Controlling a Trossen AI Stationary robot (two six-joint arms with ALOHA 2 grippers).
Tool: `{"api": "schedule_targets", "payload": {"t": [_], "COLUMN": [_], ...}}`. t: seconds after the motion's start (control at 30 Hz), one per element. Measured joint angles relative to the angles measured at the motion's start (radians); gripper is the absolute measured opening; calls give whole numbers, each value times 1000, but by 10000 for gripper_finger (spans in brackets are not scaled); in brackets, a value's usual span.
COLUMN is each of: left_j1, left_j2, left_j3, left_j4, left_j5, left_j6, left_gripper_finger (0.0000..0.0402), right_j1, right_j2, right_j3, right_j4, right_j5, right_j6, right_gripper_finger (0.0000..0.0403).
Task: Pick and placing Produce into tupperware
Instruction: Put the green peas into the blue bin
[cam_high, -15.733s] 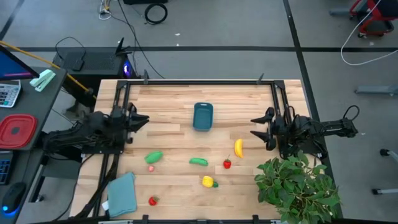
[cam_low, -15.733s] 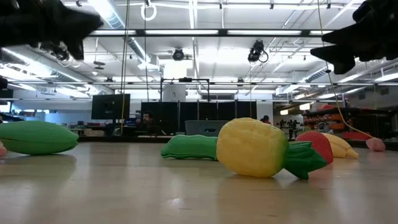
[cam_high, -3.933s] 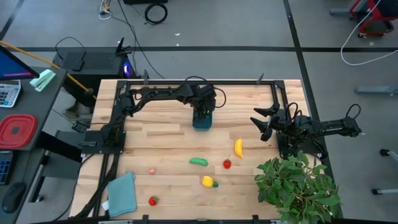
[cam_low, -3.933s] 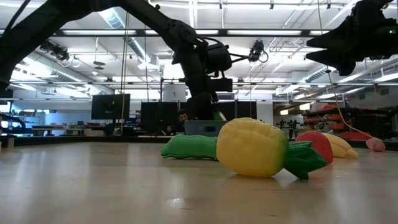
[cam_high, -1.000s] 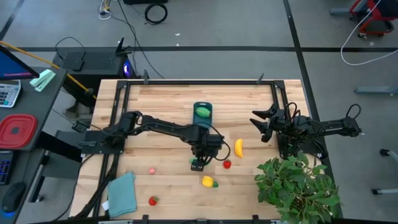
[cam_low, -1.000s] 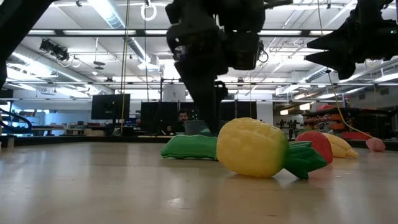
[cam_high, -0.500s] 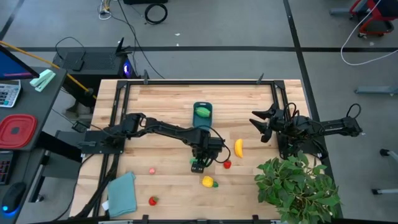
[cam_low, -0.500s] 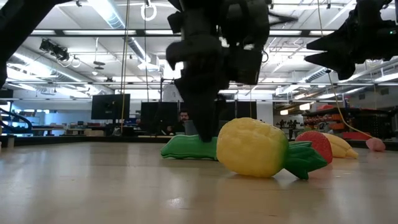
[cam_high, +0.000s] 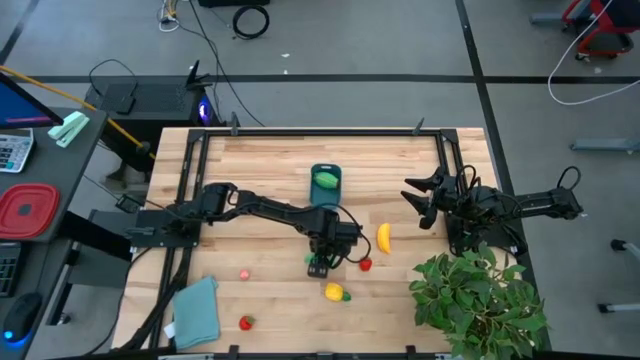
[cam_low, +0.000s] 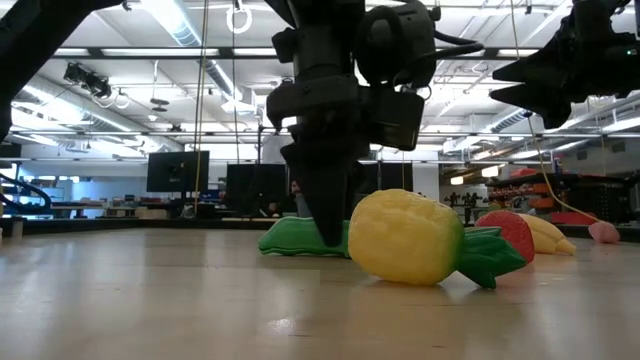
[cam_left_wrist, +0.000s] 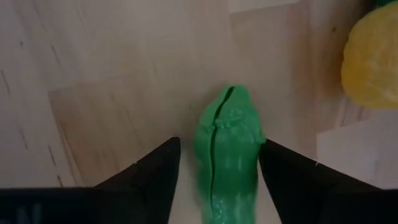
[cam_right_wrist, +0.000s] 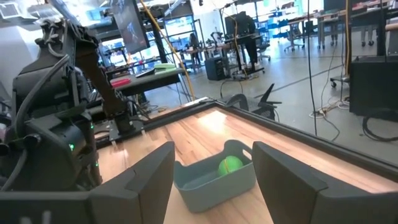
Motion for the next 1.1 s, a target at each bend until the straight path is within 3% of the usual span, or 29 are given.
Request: {"api": "schedule_targets", "payload": {"t": [0.3, 0.43, 0.63, 0.87, 1.0, 1.1], "left_j1": [21, 41, 86, 185, 232, 246], "left_j2": [-20, -23, -23, -26, -25, -25], "left_j3": [61, 156, 300, 372, 382, 383], "left_j4": [-183, -313, -342, -375, -390, -387], "left_j5": [-33, -159, -287, -440, -410, -280], "left_j6": [49, 116, 259, 302, 293, 238], "left_gripper_finger": [131, 140, 176, 148, 111, 82], "right_j1": [0, 0, 0, 0, 0, 0], "right_j2": [1, 4, 13, 13, 13, 13], "right_j3": [0, 0, -1, -1, -1, -1], "right_j4": [0, 0, 0, -2, -7, -20], "right_j5": [0, 1, 1, 0, 0, 0], "right_j6": [0, 0, 1, 13, 24, 26], "right_gripper_finger": [224, 224, 224, 224, 224, 224]}}
